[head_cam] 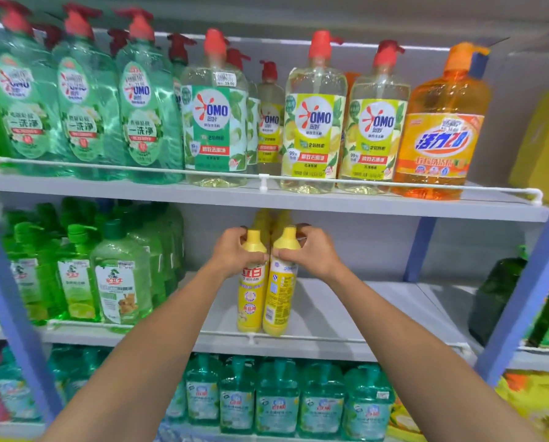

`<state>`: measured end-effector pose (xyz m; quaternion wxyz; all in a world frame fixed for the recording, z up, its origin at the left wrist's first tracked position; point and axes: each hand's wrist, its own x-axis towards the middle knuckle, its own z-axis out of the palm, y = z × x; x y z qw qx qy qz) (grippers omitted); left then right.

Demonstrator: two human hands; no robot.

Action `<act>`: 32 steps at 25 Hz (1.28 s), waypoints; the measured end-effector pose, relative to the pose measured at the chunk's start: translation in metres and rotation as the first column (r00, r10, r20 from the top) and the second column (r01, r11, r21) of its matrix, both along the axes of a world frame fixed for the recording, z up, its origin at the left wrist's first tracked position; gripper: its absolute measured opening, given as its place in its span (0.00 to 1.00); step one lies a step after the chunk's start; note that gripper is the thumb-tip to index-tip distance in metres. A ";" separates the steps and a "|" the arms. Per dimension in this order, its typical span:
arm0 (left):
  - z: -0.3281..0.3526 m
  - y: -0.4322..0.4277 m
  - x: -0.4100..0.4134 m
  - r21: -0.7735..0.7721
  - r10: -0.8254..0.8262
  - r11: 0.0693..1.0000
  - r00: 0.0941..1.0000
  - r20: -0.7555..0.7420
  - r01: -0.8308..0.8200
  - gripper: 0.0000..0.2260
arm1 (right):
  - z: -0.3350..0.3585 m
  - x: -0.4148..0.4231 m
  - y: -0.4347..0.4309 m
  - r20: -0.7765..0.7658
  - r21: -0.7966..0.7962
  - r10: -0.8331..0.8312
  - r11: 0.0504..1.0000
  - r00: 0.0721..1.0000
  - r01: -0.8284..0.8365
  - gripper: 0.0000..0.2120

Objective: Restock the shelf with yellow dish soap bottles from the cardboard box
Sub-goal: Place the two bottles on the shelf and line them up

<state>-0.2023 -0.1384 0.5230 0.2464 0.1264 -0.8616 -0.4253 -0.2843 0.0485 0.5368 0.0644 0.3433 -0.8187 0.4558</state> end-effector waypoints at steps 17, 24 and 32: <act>-0.084 -0.011 0.009 0.230 -0.114 0.965 0.992 -0.056 0.124 0.24 | -0.095 0.016 -0.021 0.165 -0.305 -0.087 0.943 0.982 0.135 0.25; -0.087 -0.007 0.009 0.202 -0.086 0.974 0.994 -0.070 0.098 0.25 | -0.106 0.013 -0.007 0.235 -0.258 0.112 0.965 0.966 -0.049 0.23; -0.085 -0.011 0.009 0.205 -0.102 0.972 0.993 -0.063 0.113 0.26 | -0.104 0.010 -0.020 0.189 -0.276 -0.046 0.956 0.981 0.098 0.27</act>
